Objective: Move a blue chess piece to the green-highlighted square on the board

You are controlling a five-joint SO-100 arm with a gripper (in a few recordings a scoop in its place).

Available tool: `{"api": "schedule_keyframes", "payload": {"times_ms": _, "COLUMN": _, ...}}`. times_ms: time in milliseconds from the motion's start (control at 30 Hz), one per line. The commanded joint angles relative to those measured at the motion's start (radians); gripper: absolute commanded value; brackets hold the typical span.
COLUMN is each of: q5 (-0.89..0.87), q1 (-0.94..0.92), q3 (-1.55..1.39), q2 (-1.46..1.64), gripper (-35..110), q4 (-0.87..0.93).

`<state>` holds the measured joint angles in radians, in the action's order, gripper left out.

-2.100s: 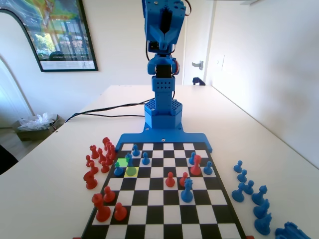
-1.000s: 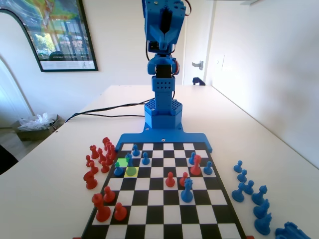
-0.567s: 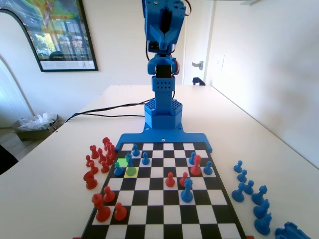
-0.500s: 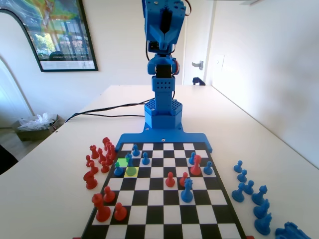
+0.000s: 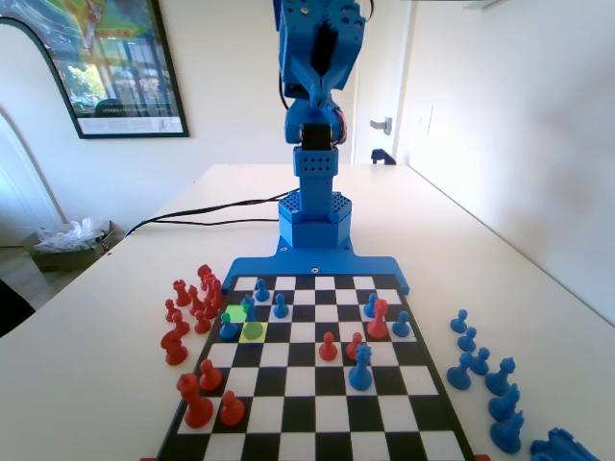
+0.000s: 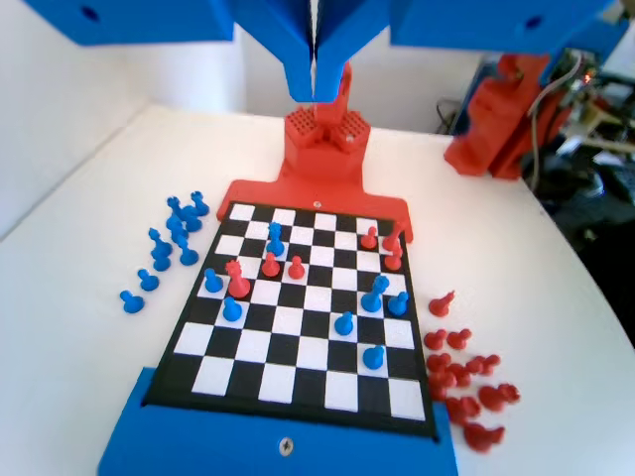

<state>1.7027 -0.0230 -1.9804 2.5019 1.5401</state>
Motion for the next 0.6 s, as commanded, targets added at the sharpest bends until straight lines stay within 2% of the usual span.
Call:
{"api": "schedule_keyframes", "payload": {"times_ms": 0, "q5": -0.005, "q1": -0.035, "q3": 0.106, "q2": -0.13, "gripper": 1, "q4": -0.006}}
{"api": "schedule_keyframes", "payload": {"times_ms": 200, "q5": 0.012, "q1": -0.115, "q3": 0.158, "q2": -0.334, "gripper": 2, "q4": -0.028}}
{"api": "schedule_keyframes", "payload": {"times_ms": 567, "q5": 0.075, "q1": -0.25, "q3": 0.106, "q2": -0.46, "gripper": 3, "q4": -0.144}}
